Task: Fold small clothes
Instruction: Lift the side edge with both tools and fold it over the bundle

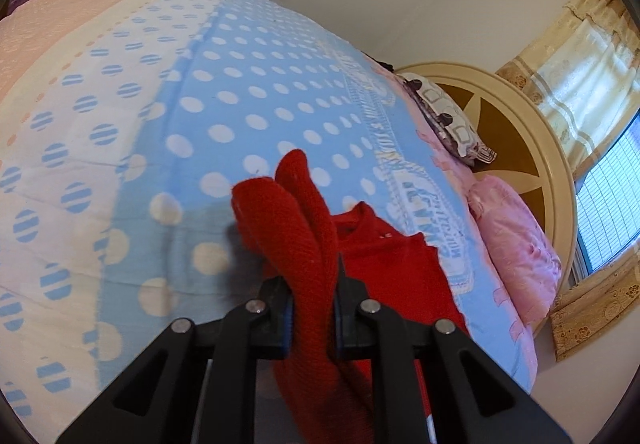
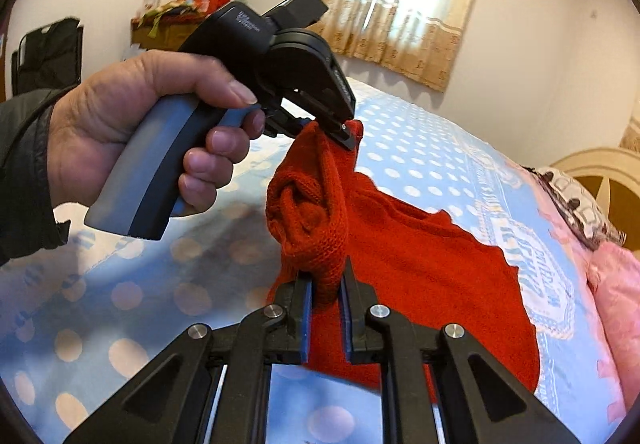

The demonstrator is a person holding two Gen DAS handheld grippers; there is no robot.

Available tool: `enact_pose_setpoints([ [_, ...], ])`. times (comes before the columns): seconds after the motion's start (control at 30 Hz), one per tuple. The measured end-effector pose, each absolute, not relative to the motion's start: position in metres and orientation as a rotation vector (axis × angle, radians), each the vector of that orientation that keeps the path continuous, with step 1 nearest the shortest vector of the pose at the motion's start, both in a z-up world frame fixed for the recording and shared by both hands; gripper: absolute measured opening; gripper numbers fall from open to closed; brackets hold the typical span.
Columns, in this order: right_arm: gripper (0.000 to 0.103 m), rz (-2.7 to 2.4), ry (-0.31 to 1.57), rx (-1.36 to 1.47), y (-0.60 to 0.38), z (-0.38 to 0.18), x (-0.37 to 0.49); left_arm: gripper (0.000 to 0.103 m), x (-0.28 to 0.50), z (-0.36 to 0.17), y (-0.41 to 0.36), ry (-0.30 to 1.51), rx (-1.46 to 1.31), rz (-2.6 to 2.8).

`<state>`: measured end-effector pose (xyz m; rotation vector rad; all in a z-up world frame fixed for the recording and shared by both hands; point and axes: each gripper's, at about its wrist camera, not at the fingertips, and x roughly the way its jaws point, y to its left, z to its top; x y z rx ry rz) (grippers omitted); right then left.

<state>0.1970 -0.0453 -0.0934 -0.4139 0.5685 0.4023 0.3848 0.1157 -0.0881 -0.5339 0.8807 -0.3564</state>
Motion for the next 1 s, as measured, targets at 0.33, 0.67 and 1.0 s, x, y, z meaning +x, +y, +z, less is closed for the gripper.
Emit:
enact_pose_setpoints([
  [0.33,0.011,0.382,0.587,-0.259,-0.090,-0.086,0.201,0.015,0.395,-0.069,0.068,0.875,-0.495,-0.399],
  [0.67,0.010,0.334,0.628,-0.122,-0.140,-0.088,0.210,0.015,0.409,-0.062,0.018,0.901,-0.460,-0.434],
  [1.0,0.010,0.319,0.698,0.035,-0.200,-0.091,0.223,0.015,0.417,-0.066,-0.036,0.941,-0.380,-0.468],
])
